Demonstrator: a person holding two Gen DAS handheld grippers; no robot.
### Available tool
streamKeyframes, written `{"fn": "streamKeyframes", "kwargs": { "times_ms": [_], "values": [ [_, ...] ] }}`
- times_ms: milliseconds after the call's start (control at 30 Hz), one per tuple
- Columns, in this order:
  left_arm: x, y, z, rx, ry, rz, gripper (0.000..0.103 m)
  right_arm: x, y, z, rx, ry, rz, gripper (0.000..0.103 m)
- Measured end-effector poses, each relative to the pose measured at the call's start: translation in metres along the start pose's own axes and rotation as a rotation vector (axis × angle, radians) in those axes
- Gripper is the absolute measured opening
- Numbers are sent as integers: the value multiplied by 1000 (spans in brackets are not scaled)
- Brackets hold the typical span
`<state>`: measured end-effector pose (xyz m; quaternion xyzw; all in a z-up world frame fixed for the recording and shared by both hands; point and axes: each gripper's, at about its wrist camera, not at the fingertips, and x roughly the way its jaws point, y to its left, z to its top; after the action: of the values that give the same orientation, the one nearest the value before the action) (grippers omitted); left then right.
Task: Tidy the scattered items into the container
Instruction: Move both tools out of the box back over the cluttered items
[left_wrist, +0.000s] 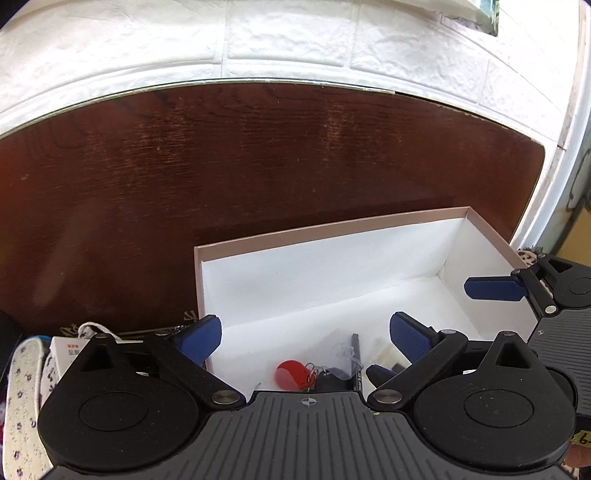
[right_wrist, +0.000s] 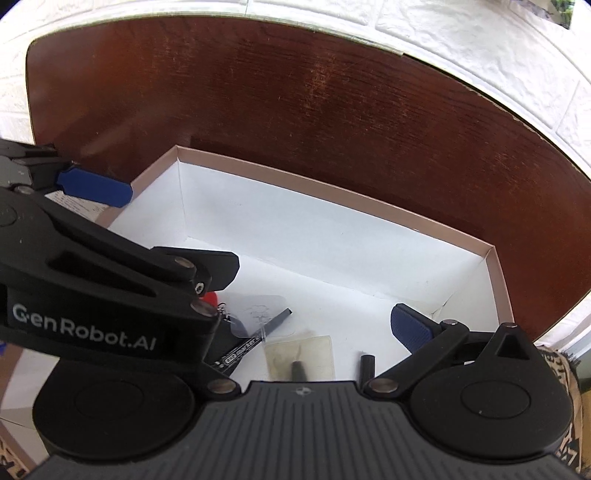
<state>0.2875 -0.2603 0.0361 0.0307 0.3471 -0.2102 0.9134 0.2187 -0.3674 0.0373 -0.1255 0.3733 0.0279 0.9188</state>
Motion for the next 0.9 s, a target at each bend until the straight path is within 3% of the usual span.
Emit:
{"fn": "streamKeyframes", "kwargs": {
  "times_ms": [467,633,767,900],
  "values": [
    [-46,2,-14,-21,-33,12,103,-74,6,-12,9,-37,1,103],
    [-77,-1,-24,-25,-73,27,103,-91,11,-16,33,-98,24,103],
    [-108,-6,-38,-21,-132,99,103,-112,18,-22,58,-162,76,103],
    [-137,-3,-59,-42,-154,119,103,-140,36,-37,44,-231,99,103]
  ]
}}
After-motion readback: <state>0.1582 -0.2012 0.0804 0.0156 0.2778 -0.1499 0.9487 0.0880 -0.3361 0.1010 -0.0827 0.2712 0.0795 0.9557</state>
